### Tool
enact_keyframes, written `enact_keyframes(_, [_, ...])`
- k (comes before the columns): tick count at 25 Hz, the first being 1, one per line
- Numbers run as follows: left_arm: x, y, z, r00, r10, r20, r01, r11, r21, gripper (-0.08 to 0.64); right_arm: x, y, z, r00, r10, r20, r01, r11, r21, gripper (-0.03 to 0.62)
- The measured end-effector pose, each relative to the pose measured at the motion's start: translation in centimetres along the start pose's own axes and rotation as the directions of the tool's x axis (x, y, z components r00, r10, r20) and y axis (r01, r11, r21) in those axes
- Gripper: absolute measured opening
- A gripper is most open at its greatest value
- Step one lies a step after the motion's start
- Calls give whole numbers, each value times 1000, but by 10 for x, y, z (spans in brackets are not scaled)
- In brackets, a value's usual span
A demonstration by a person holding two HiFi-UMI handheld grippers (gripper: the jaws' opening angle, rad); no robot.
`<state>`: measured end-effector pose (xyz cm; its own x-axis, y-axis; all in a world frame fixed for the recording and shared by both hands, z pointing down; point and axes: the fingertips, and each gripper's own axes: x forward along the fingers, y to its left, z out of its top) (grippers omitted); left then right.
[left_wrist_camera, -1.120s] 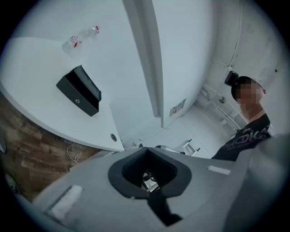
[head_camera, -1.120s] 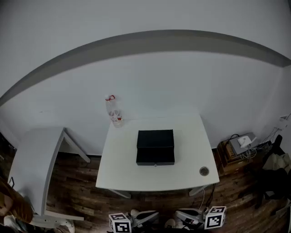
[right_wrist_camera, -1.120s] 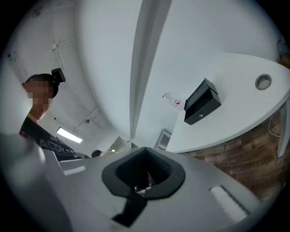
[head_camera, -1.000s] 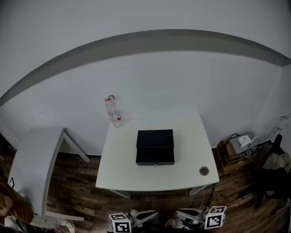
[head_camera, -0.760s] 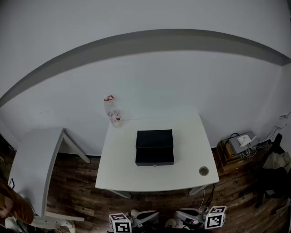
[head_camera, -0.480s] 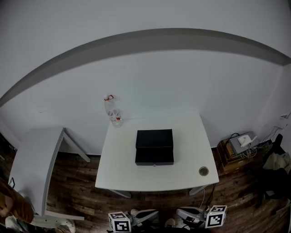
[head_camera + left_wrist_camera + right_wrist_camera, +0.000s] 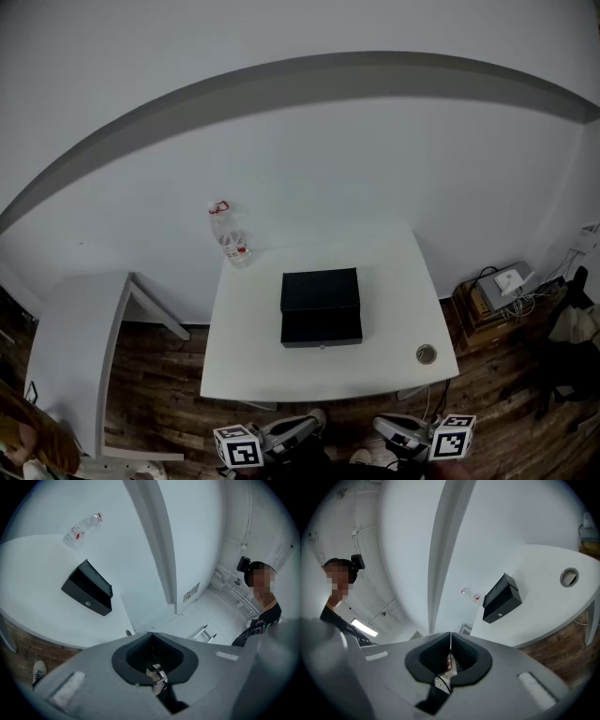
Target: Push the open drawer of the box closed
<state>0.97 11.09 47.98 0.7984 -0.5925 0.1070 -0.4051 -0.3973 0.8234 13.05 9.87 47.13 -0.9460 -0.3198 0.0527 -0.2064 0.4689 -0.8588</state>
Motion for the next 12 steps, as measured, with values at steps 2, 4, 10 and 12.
enact_keyframes(2, [-2,20,20,1000,14,9,-14,1000,4,0,9,-6,6,1000,-20,12,20,1000,9,17])
enact_keyframes(4, [-3,40,44,999,34,14,-34,999,13,0,16,-12,13,999,-44,32,43,999,21,17])
enact_keyframes(10, [1,116,118,988,149,38,-150,988,38,16,38,-35,38,987,-131,90,127,990,54,19])
enact_keyframes(12, [3,140,139,983,177,39,-179,983,35,29,46,-42,44,982,-158,105,151,986,66,21])
